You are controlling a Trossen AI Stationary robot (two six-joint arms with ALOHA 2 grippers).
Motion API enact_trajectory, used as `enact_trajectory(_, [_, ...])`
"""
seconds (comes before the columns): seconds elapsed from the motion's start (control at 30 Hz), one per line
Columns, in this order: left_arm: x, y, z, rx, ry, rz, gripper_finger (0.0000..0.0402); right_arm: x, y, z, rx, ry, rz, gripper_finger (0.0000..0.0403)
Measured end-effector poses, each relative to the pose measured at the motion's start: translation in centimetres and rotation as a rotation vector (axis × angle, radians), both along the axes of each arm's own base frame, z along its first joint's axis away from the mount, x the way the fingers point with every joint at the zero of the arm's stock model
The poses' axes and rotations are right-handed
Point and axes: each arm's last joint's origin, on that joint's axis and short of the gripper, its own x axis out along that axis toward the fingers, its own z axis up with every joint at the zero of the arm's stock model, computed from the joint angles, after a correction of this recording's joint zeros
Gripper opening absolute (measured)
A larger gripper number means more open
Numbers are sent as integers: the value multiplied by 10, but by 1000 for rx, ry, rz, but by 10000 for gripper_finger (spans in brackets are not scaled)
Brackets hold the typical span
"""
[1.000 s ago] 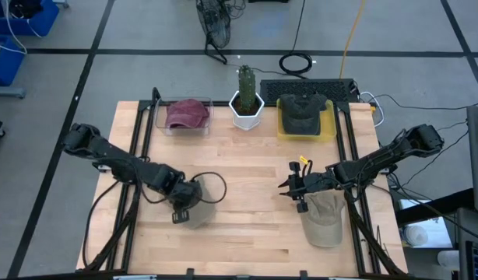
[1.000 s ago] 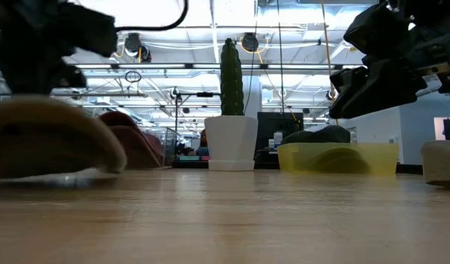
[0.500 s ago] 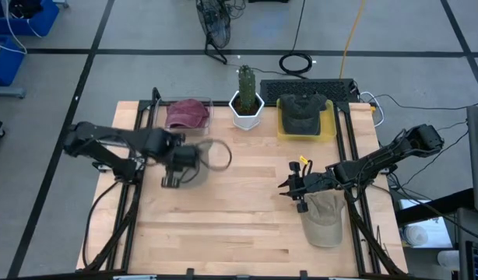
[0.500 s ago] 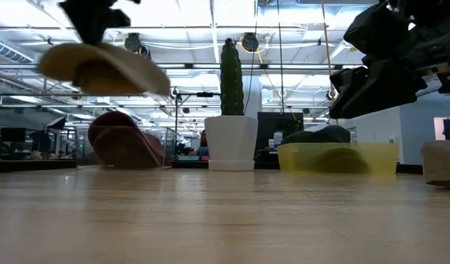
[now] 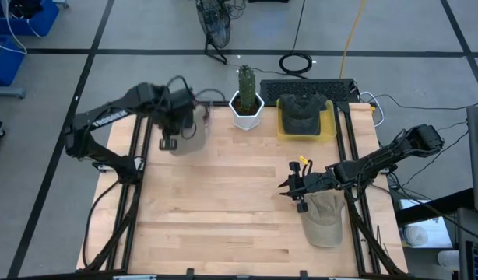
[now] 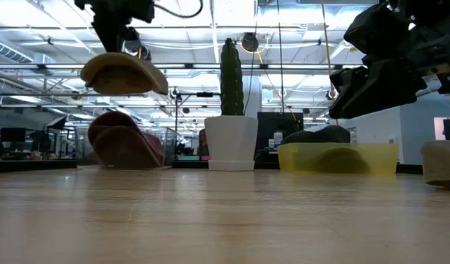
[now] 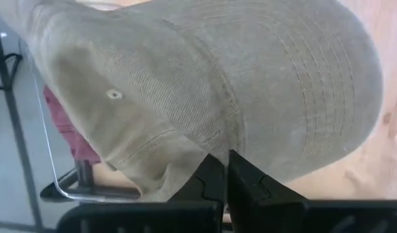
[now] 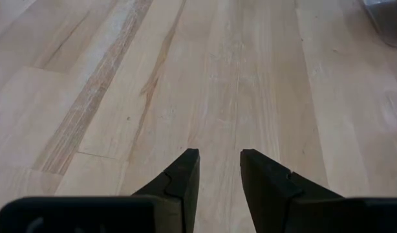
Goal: Pick & Place hat
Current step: Put the left brown cap into the transparent bin
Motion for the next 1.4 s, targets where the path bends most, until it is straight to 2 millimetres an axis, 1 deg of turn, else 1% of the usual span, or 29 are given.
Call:
enact_trajectory(0.13, [-12,25,0,-40,-24,3,5,0,0,1,-8,-8,7,100])
enact_trajectory(0.27, [-23,45,0,-41,-44,9,7,0,0,0,-9,-7,7,100])
enact_trajectory(0.47, [-36,66,0,-1,-59,-27,5,1,-1,1,-14,-17,-26,100])
enact_trajectory(0.53, [-39,72,-1,-19,-78,-58,9,1,-2,1,-26,-26,-52,100])
enact_trajectory(0.67, [-41,89,-11,-50,-54,-73,6,2,-3,2,-34,-39,-104,100])
enact_trajectory(0.8, [-41,113,-28,-71,32,-46,9,2,-3,2,-23,-41,-112,100])
enact_trajectory(0.9, [-42,127,-40,-111,71,24,15,2,-3,2,-12,-41,-119,100])
enact_trajectory(0.97, [-43,134,-46,-131,87,83,12,2,-3,2,-2,-40,-125,100])
enact_trajectory(1.03, [-42,138,-51,-139,105,130,6,2,-3,2,4,-39,-128,100])
enact_trajectory(1.1, [-38,140,-56,-150,120,132,6,1,-3,1,8,-33,-131,100])
enact_trajectory(1.2, [-29,139,-61,-155,133,45,15,-1,-4,-2,23,-24,-142,100])
enact_trajectory(1.27, [-21,138,-64,-148,133,-10,17,-5,-5,-9,34,-10,-152,100])
enact_trajectory(1.4, [-10,136,-69,-135,128,-81,6,-13,-7,-22,71,-14,-176,100])
